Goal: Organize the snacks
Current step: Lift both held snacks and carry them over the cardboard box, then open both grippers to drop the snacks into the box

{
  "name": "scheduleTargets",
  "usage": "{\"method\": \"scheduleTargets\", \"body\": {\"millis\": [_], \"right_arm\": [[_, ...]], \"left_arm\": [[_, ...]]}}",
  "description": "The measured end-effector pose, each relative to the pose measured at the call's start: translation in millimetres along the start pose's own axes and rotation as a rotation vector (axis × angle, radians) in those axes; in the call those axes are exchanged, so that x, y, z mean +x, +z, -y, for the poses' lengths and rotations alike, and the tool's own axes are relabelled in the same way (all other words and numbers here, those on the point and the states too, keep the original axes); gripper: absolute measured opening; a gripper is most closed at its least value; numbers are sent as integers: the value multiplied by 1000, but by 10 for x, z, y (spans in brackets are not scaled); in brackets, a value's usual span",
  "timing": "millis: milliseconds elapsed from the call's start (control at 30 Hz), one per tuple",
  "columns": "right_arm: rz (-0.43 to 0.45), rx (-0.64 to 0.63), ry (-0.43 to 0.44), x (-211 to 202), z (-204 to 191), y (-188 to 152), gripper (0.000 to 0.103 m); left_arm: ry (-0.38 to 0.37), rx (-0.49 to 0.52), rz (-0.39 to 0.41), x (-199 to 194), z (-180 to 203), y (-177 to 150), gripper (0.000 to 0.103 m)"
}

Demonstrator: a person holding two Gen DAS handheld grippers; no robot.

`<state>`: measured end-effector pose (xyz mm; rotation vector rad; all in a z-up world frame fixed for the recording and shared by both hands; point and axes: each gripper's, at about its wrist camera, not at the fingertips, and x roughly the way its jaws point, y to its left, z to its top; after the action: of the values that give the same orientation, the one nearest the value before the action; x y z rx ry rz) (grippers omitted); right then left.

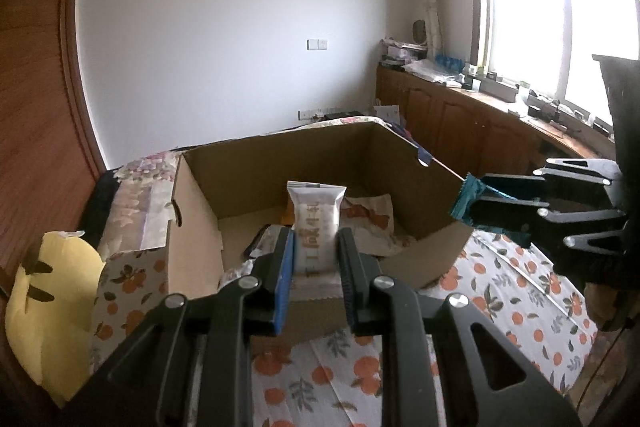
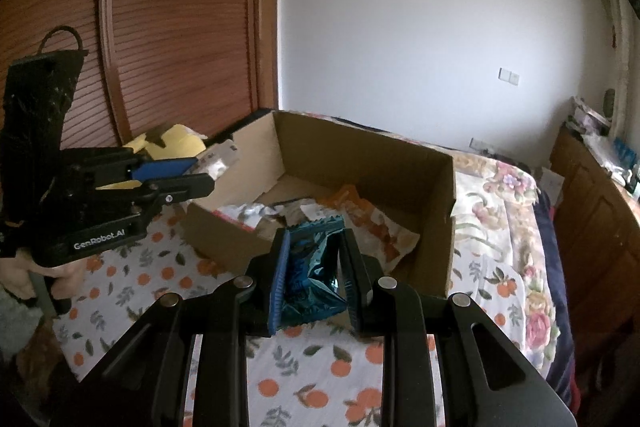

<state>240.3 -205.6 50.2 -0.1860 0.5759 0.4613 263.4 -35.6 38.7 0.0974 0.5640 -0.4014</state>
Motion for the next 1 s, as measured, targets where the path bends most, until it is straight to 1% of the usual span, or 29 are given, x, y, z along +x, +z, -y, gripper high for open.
{"method": "scheduleTargets", "body": {"millis": [267,500,733,900,1000], "right_arm": [[-10,-9,-1,415,140,161,23],[-45,62,6,863,332,122,23],[-78,101,2,1103,405,85,24],[-88,104,-9,1143,427,77,24],[-93,101,-14,1141,434,58,27]], "left_arm": [[17,7,-28,399,-104,103,20],[14,10,-70,751,-143,77,20],[11,-2,-86,862,-190,16,20],[14,-15,-90,878,-209,-1,20],[27,-12,-89,862,-200,2,22]]}}
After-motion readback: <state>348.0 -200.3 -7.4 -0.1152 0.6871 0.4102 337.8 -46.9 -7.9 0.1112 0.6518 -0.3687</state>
